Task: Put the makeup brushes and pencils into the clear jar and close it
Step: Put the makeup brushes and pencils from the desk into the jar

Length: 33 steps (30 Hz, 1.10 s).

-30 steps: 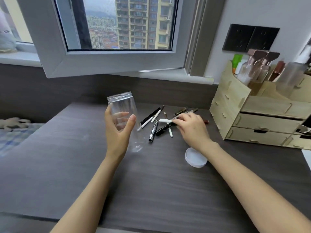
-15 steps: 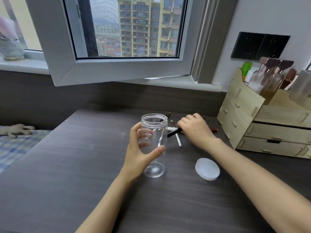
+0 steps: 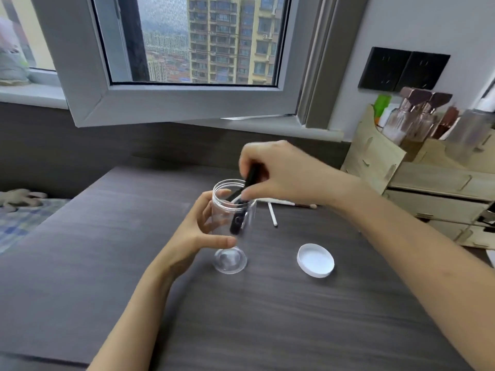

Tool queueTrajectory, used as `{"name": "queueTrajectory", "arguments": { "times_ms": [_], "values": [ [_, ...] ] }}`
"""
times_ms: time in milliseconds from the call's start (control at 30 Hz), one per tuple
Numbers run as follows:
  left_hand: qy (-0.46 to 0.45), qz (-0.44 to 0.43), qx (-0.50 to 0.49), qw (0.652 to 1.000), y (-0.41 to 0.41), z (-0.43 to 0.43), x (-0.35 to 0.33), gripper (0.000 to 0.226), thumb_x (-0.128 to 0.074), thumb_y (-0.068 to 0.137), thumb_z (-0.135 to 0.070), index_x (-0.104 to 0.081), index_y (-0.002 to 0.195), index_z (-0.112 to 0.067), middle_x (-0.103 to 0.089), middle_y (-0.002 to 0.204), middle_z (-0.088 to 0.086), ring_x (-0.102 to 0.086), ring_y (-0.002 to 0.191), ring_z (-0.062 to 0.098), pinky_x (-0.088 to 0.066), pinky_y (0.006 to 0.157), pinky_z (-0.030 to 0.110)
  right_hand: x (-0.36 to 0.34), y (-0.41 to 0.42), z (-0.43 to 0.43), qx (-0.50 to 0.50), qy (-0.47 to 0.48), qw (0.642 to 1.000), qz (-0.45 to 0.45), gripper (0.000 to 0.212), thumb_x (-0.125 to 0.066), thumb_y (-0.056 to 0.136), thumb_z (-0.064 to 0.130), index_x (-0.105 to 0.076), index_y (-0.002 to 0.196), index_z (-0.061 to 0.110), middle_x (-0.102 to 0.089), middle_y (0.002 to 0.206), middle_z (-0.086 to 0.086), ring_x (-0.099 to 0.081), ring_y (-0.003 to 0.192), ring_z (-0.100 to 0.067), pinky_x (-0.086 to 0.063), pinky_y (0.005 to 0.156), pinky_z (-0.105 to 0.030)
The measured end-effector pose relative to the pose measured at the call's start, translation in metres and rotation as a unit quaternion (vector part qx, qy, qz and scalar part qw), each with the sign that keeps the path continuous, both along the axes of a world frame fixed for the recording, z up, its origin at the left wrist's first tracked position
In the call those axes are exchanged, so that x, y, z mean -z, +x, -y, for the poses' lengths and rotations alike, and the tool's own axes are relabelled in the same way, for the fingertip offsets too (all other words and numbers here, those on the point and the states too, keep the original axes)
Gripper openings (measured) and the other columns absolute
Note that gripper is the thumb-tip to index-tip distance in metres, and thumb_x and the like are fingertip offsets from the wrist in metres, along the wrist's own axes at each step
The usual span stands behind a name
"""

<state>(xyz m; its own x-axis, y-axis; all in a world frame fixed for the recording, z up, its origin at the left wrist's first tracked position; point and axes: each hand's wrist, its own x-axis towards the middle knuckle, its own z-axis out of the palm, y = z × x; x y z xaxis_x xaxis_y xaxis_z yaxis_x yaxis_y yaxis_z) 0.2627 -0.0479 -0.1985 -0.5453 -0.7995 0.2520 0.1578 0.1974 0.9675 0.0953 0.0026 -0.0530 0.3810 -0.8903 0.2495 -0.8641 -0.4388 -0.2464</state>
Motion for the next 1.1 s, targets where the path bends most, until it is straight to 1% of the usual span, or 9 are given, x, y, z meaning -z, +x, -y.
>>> {"name": "queueTrajectory", "arguments": {
  "times_ms": [100, 233, 300, 400, 467, 533, 700, 967, 1100],
  "values": [
    [0.008, 0.011, 0.016, 1.000, 0.003, 0.002, -0.002, 0.080, -0.080, 0.046, -0.010, -0.057, 0.120, -0.031, -0.067, 0.120, -0.006, -0.060, 0.115, 0.012, -0.048, 0.093, 0.029, 0.008, 0.021, 0.013, 0.000, 0.017, 0.995, -0.098, 0.013, -0.064, 0.080, 0.033, -0.068, 0.078, 0.021, -0.053, 0.066, 0.012, -0.052, 0.071, -0.010, -0.040, 0.062, -0.019],
    [0.012, 0.013, 0.008, 1.000, 0.007, 0.006, 0.000, 0.080, -0.081, 0.044, -0.012, -0.060, 0.119, -0.030, -0.068, 0.119, -0.001, -0.060, 0.117, 0.021, -0.046, 0.099, 0.034, 0.011, 0.028, 0.022, -0.011, 0.056, 0.980, -0.192, 0.039, -0.047, 0.092, 0.035, -0.059, 0.067, 0.007, -0.066, 0.087, -0.018, -0.059, 0.078, -0.031, -0.048, 0.069, -0.039],
    [0.011, 0.007, -0.001, 1.000, 0.010, 0.010, 0.001, 0.080, -0.082, 0.042, -0.012, -0.062, 0.116, -0.033, -0.070, 0.114, -0.006, -0.062, 0.113, 0.016, -0.049, 0.094, 0.027, 0.005, 0.017, 0.022, -0.018, 0.108, 0.990, -0.084, 0.040, -0.048, 0.093, 0.035, -0.067, 0.076, 0.004, -0.065, 0.085, -0.023, -0.052, 0.064, -0.024, -0.047, 0.063, -0.036],
    [0.018, -0.002, -0.012, 1.000, 0.013, 0.013, 0.002, 0.084, -0.082, 0.039, -0.011, -0.060, 0.117, -0.033, -0.072, 0.108, -0.007, -0.065, 0.107, 0.011, -0.050, 0.087, 0.019, 0.015, -0.008, 0.033, 0.051, 0.067, 0.980, 0.179, 0.033, -0.049, 0.094, 0.026, -0.075, 0.082, 0.008, -0.062, 0.063, -0.003, -0.046, 0.049, -0.002, -0.040, 0.053, -0.014],
    [0.021, -0.003, -0.014, 1.000, 0.013, 0.014, 0.002, 0.085, -0.082, 0.039, -0.012, -0.060, 0.118, -0.035, -0.072, 0.109, -0.005, -0.065, 0.106, 0.012, -0.051, 0.086, 0.020, 0.045, -0.020, 0.055, 0.160, 0.018, 0.972, 0.172, 0.029, -0.051, 0.091, 0.022, -0.074, 0.081, 0.007, -0.064, 0.064, 0.000, -0.055, 0.055, -0.005, -0.047, 0.063, -0.022],
    [0.024, -0.001, -0.011, 1.000, 0.013, 0.014, 0.001, 0.085, -0.082, 0.039, -0.013, -0.060, 0.117, -0.038, -0.071, 0.111, -0.001, -0.064, 0.107, 0.014, -0.051, 0.087, 0.022, 0.085, -0.024, 0.078, 0.231, 0.052, 0.967, 0.099, 0.022, -0.054, 0.087, 0.023, -0.072, 0.088, 0.011, -0.073, 0.087, -0.008, -0.066, 0.083, -0.022, -0.049, 0.078, -0.031],
    [0.033, -0.005, -0.008, 0.999, 0.012, 0.014, 0.002, 0.086, -0.081, 0.039, -0.012, -0.060, 0.118, -0.036, -0.069, 0.111, 0.001, -0.062, 0.107, 0.017, -0.050, 0.088, 0.021, 0.141, -0.008, 0.107, 0.333, 0.091, 0.935, 0.080, 0.037, -0.059, 0.082, 0.036, -0.062, 0.108, 0.010, -0.065, 0.117, -0.017, -0.058, 0.112, -0.034, -0.048, 0.085, -0.036],
    [0.037, -0.004, -0.001, 0.999, 0.012, 0.014, 0.001, 0.086, -0.081, 0.041, -0.010, -0.059, 0.120, -0.035, -0.070, 0.112, 0.001, -0.063, 0.112, 0.020, -0.050, 0.089, 0.023, 0.160, -0.006, 0.120, 0.380, 0.065, 0.910, 0.155, 0.041, -0.059, 0.081, 0.016, -0.051, 0.119, 0.003, -0.061, 0.122, -0.017, -0.059, 0.113, -0.034, -0.049, 0.086, -0.036],
    [0.037, 0.003, 0.003, 0.999, 0.012, 0.012, 0.000, 0.084, -0.081, 0.042, -0.011, -0.059, 0.118, -0.039, -0.071, 0.110, -0.004, -0.064, 0.110, 0.012, -0.049, 0.086, 0.023, 0.127, -0.018, 0.092, 0.298, 0.032, 0.855, 0.423, 0.048, -0.055, 0.081, 0.005, -0.045, 0.127, 0.009, -0.063, 0.090, -0.009, -0.063, 0.062, -0.026, -0.053, 0.049, -0.031]
  ]
}}
